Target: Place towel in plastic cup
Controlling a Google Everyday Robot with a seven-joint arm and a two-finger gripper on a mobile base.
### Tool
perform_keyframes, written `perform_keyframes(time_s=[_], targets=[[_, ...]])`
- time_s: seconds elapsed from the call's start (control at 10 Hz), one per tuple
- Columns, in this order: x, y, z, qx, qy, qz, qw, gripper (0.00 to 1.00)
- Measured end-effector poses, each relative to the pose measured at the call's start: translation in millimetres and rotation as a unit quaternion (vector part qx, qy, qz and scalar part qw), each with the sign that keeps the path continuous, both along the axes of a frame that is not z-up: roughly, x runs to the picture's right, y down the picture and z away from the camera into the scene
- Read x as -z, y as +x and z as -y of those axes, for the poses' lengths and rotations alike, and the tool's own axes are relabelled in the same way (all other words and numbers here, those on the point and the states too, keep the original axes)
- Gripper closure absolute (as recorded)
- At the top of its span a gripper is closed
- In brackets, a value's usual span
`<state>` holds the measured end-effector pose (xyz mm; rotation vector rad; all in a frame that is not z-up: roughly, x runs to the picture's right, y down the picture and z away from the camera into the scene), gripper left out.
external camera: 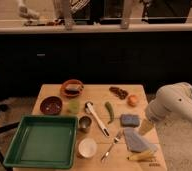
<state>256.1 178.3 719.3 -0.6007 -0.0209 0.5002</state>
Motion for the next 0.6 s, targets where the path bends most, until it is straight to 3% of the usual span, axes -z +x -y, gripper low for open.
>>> perform_keyframes(time_s=[0.3, 0.6], targets=[[-12.8, 2, -22, 0.001, 0.006, -0.009, 0.9999, 0.2], [-27.2, 0, -37, 0.009, 0.002, 0.012, 0.9999, 0.2]])
